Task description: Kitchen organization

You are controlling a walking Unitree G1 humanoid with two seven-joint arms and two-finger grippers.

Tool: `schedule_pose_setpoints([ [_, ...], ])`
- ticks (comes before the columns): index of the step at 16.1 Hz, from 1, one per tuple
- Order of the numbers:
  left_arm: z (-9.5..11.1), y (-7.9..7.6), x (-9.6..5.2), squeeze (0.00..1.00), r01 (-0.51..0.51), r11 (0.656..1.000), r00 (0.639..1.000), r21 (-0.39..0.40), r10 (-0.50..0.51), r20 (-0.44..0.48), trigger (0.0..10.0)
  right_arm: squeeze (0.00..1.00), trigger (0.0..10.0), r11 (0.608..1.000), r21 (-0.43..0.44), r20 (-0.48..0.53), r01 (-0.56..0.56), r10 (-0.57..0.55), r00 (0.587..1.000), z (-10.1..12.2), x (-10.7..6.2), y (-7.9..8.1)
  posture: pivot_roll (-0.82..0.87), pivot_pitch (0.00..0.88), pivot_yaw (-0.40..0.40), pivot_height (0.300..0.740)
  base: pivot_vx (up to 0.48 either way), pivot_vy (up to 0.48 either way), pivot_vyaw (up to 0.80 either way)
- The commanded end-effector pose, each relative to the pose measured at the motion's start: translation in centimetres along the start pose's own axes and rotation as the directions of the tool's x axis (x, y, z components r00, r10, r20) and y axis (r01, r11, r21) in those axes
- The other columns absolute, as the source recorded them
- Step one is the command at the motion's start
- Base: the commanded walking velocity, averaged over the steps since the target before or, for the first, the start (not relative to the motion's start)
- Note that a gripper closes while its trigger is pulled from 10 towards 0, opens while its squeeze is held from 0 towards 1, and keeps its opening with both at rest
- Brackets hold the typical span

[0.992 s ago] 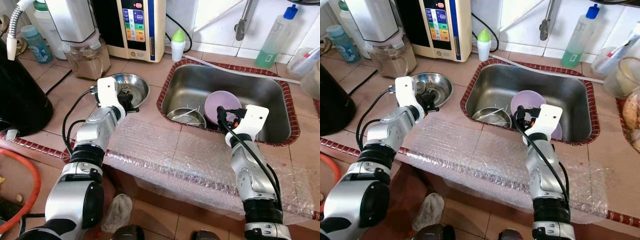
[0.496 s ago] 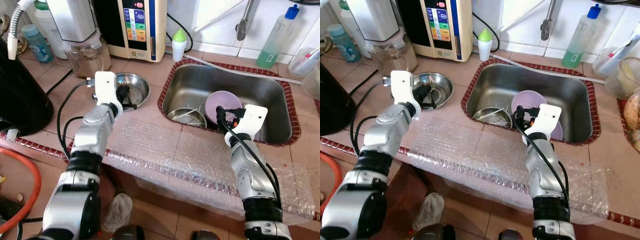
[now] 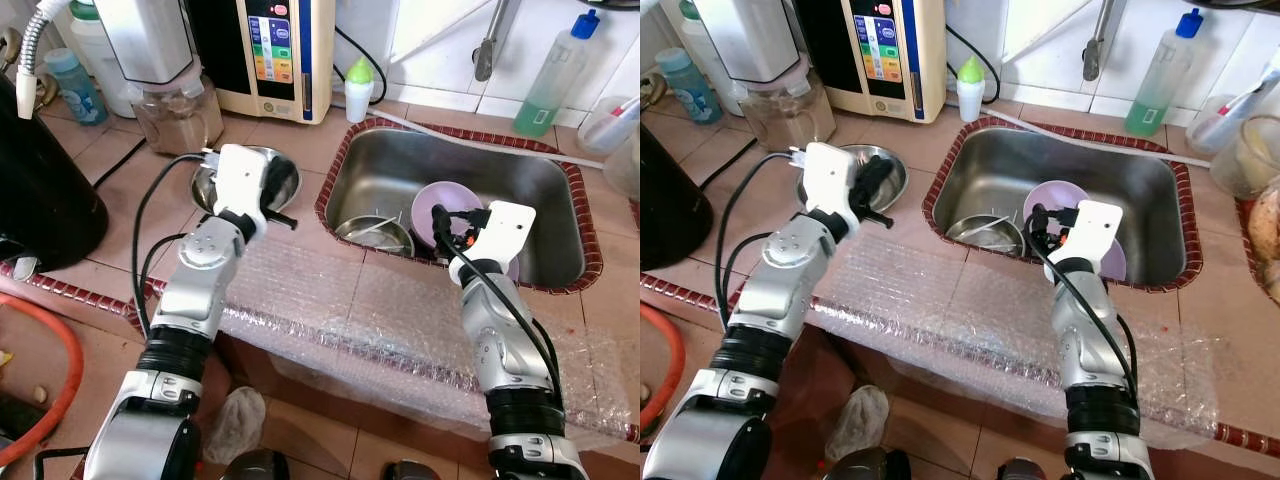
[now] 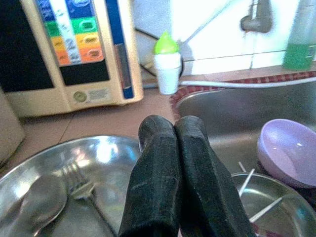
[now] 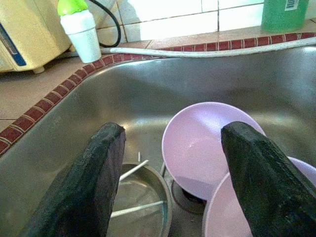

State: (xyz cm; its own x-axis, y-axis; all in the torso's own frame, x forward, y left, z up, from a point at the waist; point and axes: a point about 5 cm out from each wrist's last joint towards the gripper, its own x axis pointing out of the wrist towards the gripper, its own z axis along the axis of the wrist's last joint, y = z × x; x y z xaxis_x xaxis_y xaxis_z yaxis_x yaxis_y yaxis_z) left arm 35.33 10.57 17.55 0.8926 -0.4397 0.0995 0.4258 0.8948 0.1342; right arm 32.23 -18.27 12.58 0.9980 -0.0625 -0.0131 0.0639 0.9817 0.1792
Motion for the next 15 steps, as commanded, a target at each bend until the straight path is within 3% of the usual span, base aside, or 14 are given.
schedule_pose_setpoints([
  [1, -0.1, 0.0, -0.2, 0.00, -0.008, 0.998, 1.000, 0.063, 0.009, -0.014, 0.0, 0.00, 10.0, 1.000, 0.002, -0.002, 0.011, -0.011, 1.000, 0.0, 0.2, -0.2, -0.10, 0.023, 0.052, 0.740, 0.000, 0.000, 0.00],
  [2, -0.4, 0.5, -0.2, 0.00, -0.051, 0.998, 0.998, 0.026, 0.052, -0.037, 0.0, 0.00, 10.0, 1.000, 0.003, -0.001, 0.011, -0.011, 1.000, 0.0, 0.2, -0.2, -0.10, 0.023, 0.052, 0.740, 0.000, 0.000, 0.00],
  [3, -0.7, 2.0, -0.3, 0.00, -0.145, 0.989, 0.988, -0.016, 0.143, -0.065, 7.4, 0.00, 10.0, 1.000, 0.003, -0.004, 0.013, -0.013, 1.000, -0.2, 0.0, -0.2, -0.10, 0.025, 0.055, 0.740, 0.000, 0.000, 0.00],
  [4, -0.9, 2.7, -0.3, 0.42, -0.183, 0.983, 0.980, -0.027, 0.180, -0.086, 10.0, 0.00, 10.0, 1.000, 0.004, -0.005, 0.013, -0.013, 1.000, -0.3, 0.0, -0.2, -0.10, 0.025, 0.055, 0.740, 0.000, 0.000, 0.00],
  [5, -1.2, 3.2, -0.2, 1.00, -0.219, 0.973, 0.971, -0.074, 0.210, -0.114, 10.0, 0.00, 10.0, 1.000, 0.004, -0.007, 0.012, -0.012, 1.000, -0.3, -0.1, -0.2, -0.10, 0.025, 0.055, 0.740, 0.000, 0.000, 0.00],
  [10, -2.2, 4.0, 1.3, 1.00, -0.272, 0.946, 0.940, -0.178, 0.221, -0.261, 10.0, 0.00, 10.0, 1.000, 0.003, -0.010, -0.003, 0.003, 1.000, -0.4, -0.5, 0.1, -0.11, 0.056, 0.065, 0.740, 0.000, 0.000, 0.00],
  [11, -2.4, 4.2, 1.9, 1.00, -0.295, 0.928, 0.924, -0.226, 0.217, -0.314, 10.0, 0.00, 10.0, 1.000, -0.007, -0.022, -0.007, 0.007, 1.000, -0.9, -1.3, -0.1, -0.12, 0.058, 0.075, 0.740, 0.000, 0.000, 0.00],
  [15, -2.6, 4.2, 2.5, 1.00, -0.299, 0.911, 0.911, -0.284, 0.184, -0.369, 10.0, 0.00, 10.0, 1.000, -0.018, -0.035, -0.013, 0.012, 0.999, -1.7, -2.5, 0.0, -0.13, 0.056, 0.098, 0.740, 0.000, 0.000, 0.00],
])
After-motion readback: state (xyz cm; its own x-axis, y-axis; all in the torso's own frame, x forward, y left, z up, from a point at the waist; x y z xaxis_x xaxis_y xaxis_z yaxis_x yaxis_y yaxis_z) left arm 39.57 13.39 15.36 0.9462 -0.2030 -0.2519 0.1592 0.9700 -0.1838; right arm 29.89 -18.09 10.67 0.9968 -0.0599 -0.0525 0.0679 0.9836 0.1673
